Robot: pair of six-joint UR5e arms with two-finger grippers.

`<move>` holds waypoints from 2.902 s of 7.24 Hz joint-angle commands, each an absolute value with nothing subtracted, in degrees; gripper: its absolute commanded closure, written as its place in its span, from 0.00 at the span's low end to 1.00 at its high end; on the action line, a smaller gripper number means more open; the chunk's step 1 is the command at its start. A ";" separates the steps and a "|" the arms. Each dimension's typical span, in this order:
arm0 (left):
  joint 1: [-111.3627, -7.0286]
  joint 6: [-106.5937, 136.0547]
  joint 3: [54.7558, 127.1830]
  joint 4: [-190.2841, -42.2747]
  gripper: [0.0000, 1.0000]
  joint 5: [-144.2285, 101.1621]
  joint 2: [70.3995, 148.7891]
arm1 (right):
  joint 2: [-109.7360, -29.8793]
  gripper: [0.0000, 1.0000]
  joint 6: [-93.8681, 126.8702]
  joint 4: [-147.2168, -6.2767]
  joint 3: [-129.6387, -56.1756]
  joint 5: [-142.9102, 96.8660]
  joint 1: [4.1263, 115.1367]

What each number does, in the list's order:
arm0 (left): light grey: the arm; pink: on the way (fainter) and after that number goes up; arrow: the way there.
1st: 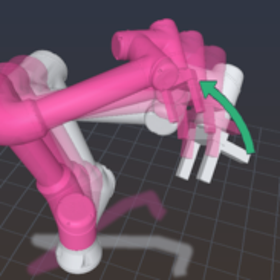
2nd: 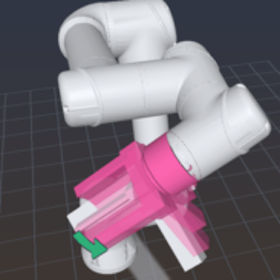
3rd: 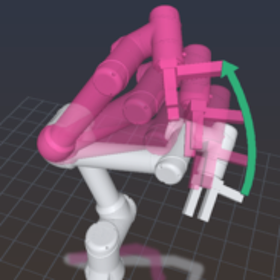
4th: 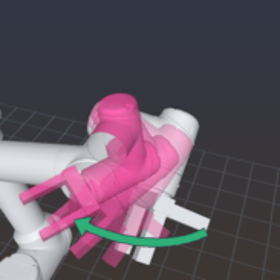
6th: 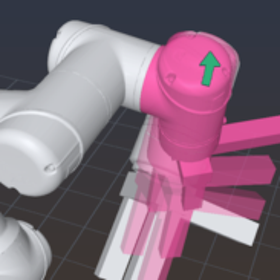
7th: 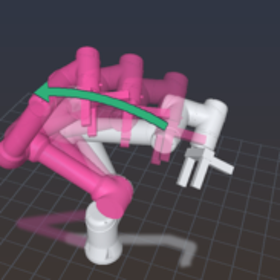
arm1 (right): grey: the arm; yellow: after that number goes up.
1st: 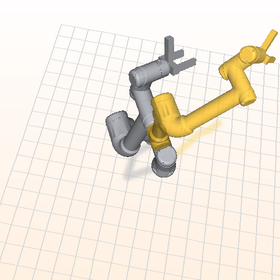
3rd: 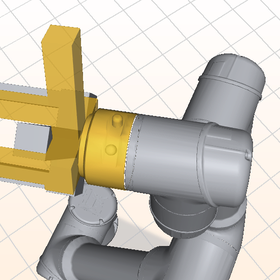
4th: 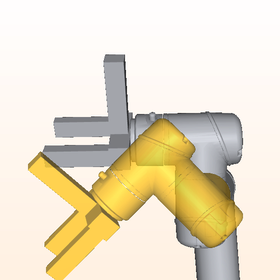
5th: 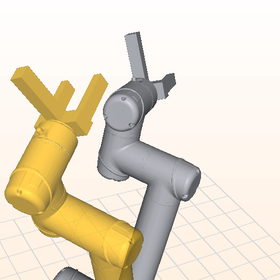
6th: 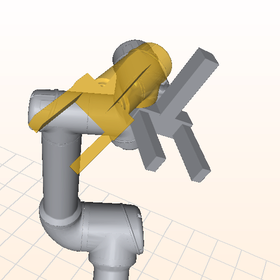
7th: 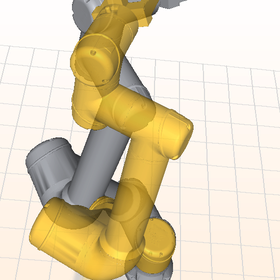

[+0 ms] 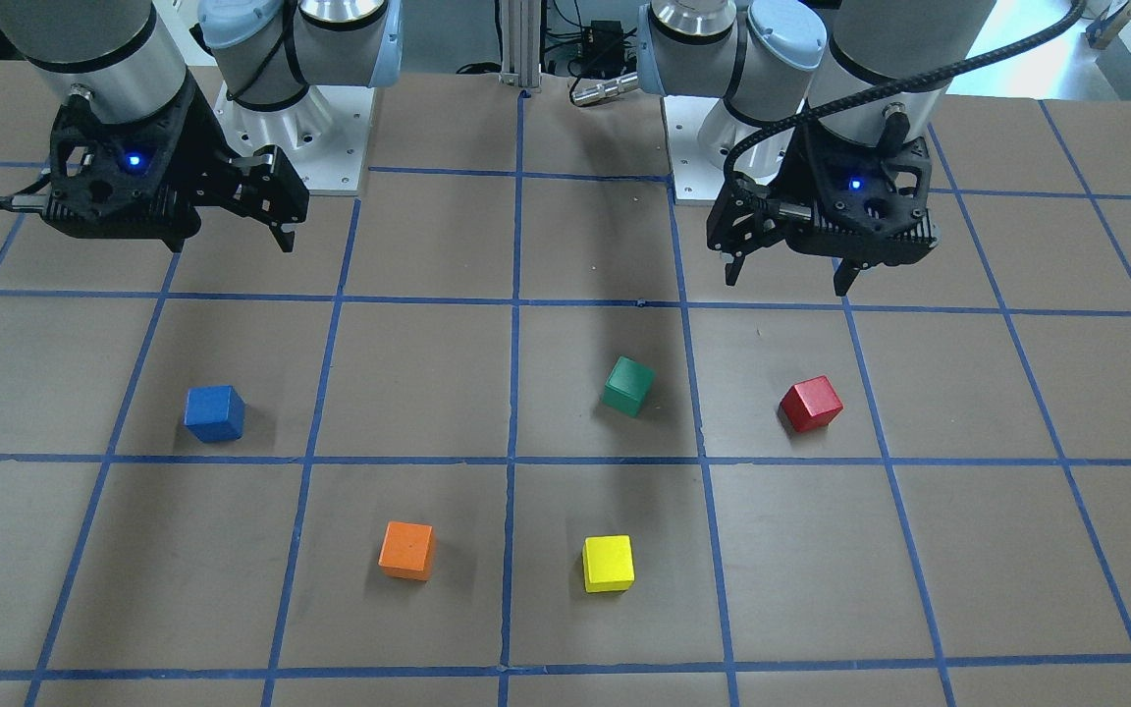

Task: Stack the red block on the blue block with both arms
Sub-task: 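Lower the left gripper toward the red cube, then close the left gripper on the red cube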

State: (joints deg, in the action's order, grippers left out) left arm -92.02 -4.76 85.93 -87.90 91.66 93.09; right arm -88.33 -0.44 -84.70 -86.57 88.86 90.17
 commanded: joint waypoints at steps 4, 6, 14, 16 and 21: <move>-92.02 -4.40 86.31 -87.89 0.00 91.84 92.64 | -88.33 0.00 -0.44 -84.64 -86.57 89.03 90.18; -92.02 -4.22 86.40 -87.89 0.00 91.76 92.55 | -88.33 0.00 -0.44 -84.64 -86.57 89.03 90.18; -74.38 -8.69 99.70 -80.66 0.00 91.40 95.18 | -88.33 0.00 -0.53 -84.64 -86.66 89.03 90.09; -72.16 -9.67 114.01 -58.40 0.00 91.67 97.02 | -88.24 0.00 -0.53 -84.64 -86.66 89.03 90.18; -72.95 -7.65 121.46 -49.24 0.00 91.14 103.78 | -88.33 0.00 -0.53 -84.64 -86.66 89.03 90.18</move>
